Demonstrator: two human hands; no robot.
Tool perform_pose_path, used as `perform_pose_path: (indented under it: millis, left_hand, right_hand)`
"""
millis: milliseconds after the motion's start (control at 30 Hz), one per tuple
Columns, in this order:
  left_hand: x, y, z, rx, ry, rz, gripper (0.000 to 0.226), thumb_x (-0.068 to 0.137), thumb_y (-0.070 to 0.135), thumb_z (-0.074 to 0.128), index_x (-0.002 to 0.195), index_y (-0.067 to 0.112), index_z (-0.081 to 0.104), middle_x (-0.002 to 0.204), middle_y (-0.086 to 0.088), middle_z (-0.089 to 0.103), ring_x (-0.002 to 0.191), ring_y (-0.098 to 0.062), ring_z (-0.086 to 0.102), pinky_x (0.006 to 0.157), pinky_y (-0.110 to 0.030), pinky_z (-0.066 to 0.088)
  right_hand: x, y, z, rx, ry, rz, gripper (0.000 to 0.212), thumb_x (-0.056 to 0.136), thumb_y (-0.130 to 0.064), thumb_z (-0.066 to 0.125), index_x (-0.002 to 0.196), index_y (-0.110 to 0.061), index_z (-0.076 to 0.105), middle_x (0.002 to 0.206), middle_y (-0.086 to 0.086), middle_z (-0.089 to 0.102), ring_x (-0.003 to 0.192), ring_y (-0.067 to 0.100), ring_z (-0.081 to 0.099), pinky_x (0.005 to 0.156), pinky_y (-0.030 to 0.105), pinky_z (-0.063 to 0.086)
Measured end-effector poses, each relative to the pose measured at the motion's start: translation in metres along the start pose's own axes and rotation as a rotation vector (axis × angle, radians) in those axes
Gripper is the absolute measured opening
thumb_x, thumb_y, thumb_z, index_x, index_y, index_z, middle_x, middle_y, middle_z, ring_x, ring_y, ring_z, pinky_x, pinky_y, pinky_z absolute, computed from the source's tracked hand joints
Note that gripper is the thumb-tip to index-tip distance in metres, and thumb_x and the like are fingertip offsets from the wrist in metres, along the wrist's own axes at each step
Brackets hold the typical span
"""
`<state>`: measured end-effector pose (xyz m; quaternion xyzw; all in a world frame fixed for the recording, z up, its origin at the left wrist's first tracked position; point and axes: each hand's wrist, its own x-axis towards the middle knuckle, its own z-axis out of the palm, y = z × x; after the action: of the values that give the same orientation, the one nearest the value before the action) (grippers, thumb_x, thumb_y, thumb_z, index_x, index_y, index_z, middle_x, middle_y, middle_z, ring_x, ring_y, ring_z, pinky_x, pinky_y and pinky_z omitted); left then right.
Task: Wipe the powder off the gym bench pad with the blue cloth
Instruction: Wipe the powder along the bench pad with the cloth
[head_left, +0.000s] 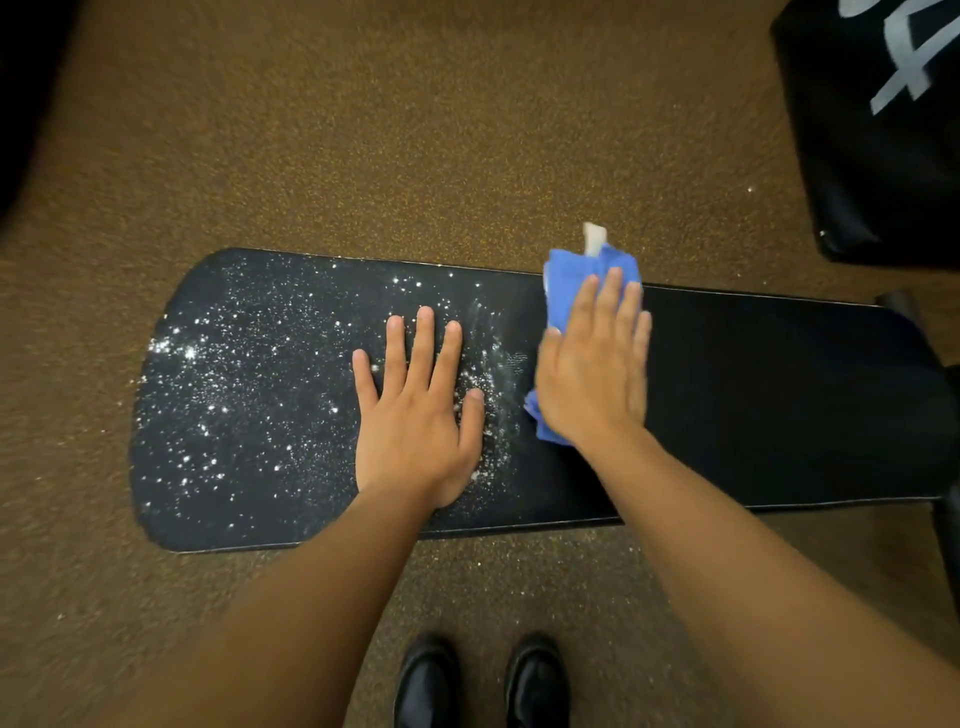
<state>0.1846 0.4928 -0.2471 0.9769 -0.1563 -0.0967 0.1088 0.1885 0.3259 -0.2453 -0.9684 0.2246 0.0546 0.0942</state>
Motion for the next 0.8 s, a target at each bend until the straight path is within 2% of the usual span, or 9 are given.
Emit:
perform_pose_path:
  millis: [133, 233, 367, 433, 500, 633, 700, 800]
  left_hand:
    - [0.002, -0.001, 0.001, -0.006, 0.001, 0.0, 0.066, 0.098, 0.051, 0.014, 0.157, 0.025, 0.003, 0.164, 0.001, -0.01, 0.149, -0.021, -0.019, 0.119, -0.053, -0.009]
    - [0.001, -0.001, 0.0, -0.013, -0.001, 0.006, 0.066, 0.098, 0.051, 0.014, 0.157, 0.025, 0.003, 0.164, 0.001, -0.01, 0.149, -0.021, -0.019, 0.119, -0.053, -0.009]
    - [0.0, -0.002, -0.002, -0.009, -0.01, 0.004, 0.065, 0.099, 0.051, 0.012, 0.157, 0.026, -0.001, 0.164, 0.001, -0.013, 0.148, -0.021, -0.022, 0.119, -0.053, -0.01]
    - [-0.001, -0.001, -0.002, -0.004, -0.007, 0.007, 0.065, 0.099, 0.051, 0.012, 0.157, 0.026, -0.002, 0.163, 0.002, -0.014, 0.148, -0.021, -0.022, 0.119, -0.053, -0.01]
    - [-0.001, 0.0, -0.001, -0.002, -0.006, 0.007, 0.065, 0.099, 0.051, 0.013, 0.157, 0.026, -0.001, 0.164, 0.001, -0.012, 0.149, -0.022, -0.02, 0.119, -0.053, -0.01]
    - [0.001, 0.0, 0.0, -0.002, -0.008, 0.005, 0.065, 0.098, 0.051, 0.012, 0.157, 0.026, 0.0, 0.164, 0.001, -0.011, 0.149, -0.021, -0.019, 0.119, -0.053, -0.01]
    - [0.002, -0.001, 0.0, -0.005, -0.009, 0.01, 0.065, 0.098, 0.05, 0.01, 0.157, 0.025, -0.001, 0.164, 0.001, -0.012, 0.149, -0.02, -0.02, 0.119, -0.052, -0.011]
    - [0.001, -0.002, -0.001, -0.01, -0.001, 0.009, 0.065, 0.098, 0.049, 0.012, 0.157, 0.024, 0.002, 0.164, 0.001, -0.01, 0.149, -0.02, -0.019, 0.119, -0.053, -0.009]
  right_hand:
    - [-0.026, -0.025, 0.007, -0.014, -0.011, -0.226, 0.063, 0.1, -0.035, 0.014, 0.154, -0.003, 0.005, 0.162, 0.018, -0.001, 0.15, 0.032, -0.005, 0.122, 0.046, 0.002]
    - [-0.073, 0.006, 0.007, -0.033, -0.051, -0.308, 0.063, 0.1, -0.036, 0.016, 0.154, -0.004, 0.01, 0.162, 0.016, 0.002, 0.15, 0.03, -0.002, 0.121, 0.047, 0.007]
    - [-0.061, 0.044, 0.003, -0.058, -0.021, -0.11, 0.064, 0.098, -0.034, 0.023, 0.153, -0.001, 0.017, 0.162, 0.018, 0.008, 0.15, 0.033, 0.004, 0.12, 0.049, 0.011]
    - [-0.029, 0.031, 0.0, -0.023, 0.016, 0.013, 0.064, 0.098, -0.032, 0.028, 0.153, 0.0, 0.016, 0.162, 0.019, 0.008, 0.149, 0.035, 0.004, 0.12, 0.05, 0.009]
    - [-0.004, 0.007, 0.0, 0.031, 0.001, 0.047, 0.065, 0.1, -0.031, 0.03, 0.154, -0.002, 0.009, 0.163, 0.017, 0.0, 0.15, 0.033, -0.003, 0.121, 0.049, 0.002]
    - [-0.035, -0.029, 0.008, -0.011, -0.013, -0.168, 0.065, 0.1, -0.037, 0.015, 0.154, -0.005, 0.003, 0.163, 0.015, -0.005, 0.15, 0.03, -0.008, 0.121, 0.048, 0.0]
    - [-0.066, -0.021, 0.01, -0.04, -0.031, -0.272, 0.065, 0.099, -0.039, 0.01, 0.154, -0.005, 0.006, 0.163, 0.015, -0.002, 0.15, 0.03, -0.006, 0.121, 0.049, 0.004]
    - [-0.083, 0.013, 0.009, -0.083, -0.044, -0.301, 0.064, 0.099, -0.039, 0.014, 0.154, -0.007, 0.011, 0.163, 0.013, 0.004, 0.15, 0.029, 0.0, 0.119, 0.049, 0.008]
